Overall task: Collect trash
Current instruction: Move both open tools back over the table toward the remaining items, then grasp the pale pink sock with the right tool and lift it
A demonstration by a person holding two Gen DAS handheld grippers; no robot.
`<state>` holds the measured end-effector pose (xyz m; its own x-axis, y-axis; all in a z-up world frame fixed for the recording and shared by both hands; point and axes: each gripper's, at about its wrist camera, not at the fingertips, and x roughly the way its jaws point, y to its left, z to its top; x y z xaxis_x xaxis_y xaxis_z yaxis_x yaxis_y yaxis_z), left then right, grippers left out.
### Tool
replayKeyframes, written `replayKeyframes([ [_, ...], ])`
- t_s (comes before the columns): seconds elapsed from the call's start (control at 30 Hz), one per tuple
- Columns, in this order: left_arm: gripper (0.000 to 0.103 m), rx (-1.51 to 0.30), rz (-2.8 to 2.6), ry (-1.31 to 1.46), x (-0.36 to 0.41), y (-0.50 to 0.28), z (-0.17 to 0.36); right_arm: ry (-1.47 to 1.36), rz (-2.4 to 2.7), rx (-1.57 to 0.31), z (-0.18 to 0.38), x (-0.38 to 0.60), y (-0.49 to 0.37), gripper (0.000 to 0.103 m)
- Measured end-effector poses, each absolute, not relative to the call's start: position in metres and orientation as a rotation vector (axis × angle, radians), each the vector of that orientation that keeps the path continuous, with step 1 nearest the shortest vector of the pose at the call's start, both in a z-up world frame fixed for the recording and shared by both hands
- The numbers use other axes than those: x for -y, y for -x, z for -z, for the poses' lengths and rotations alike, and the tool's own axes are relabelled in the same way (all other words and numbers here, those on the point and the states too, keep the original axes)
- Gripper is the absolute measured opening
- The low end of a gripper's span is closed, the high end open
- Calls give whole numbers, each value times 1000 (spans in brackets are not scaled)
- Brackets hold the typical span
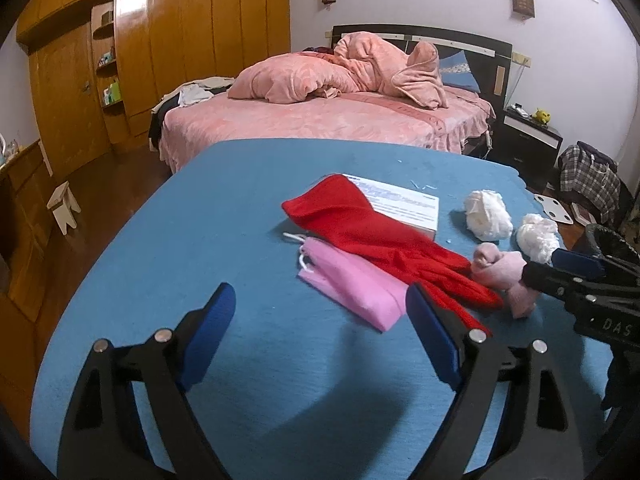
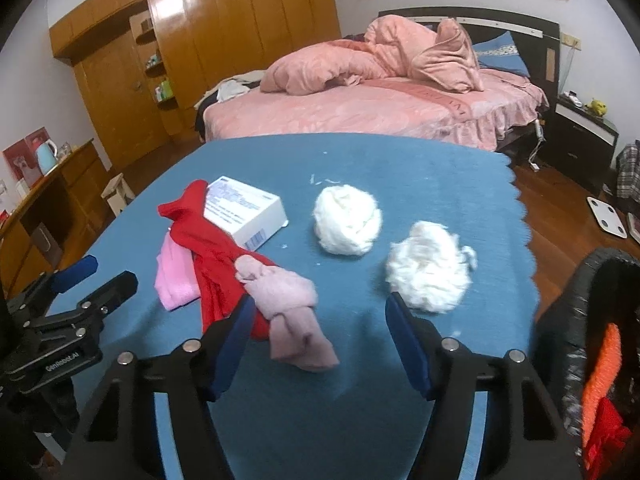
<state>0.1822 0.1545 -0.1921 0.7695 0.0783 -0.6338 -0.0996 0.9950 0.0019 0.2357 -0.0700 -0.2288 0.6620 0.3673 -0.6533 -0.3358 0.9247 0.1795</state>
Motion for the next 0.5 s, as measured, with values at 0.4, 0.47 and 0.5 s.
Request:
replayKeyframes([
  [0.4,82,-707,-93,48,-159,-190,193,-13,-431,-815,245,47,-252,52],
  [0.47,82,-711,-93,48,-160,-191,195,-27,-458,-845,249,47,-255,40],
  [0.5,82,-715,-91,45,-159,-192,195,-30,-468,-849,249,48,-256,39],
])
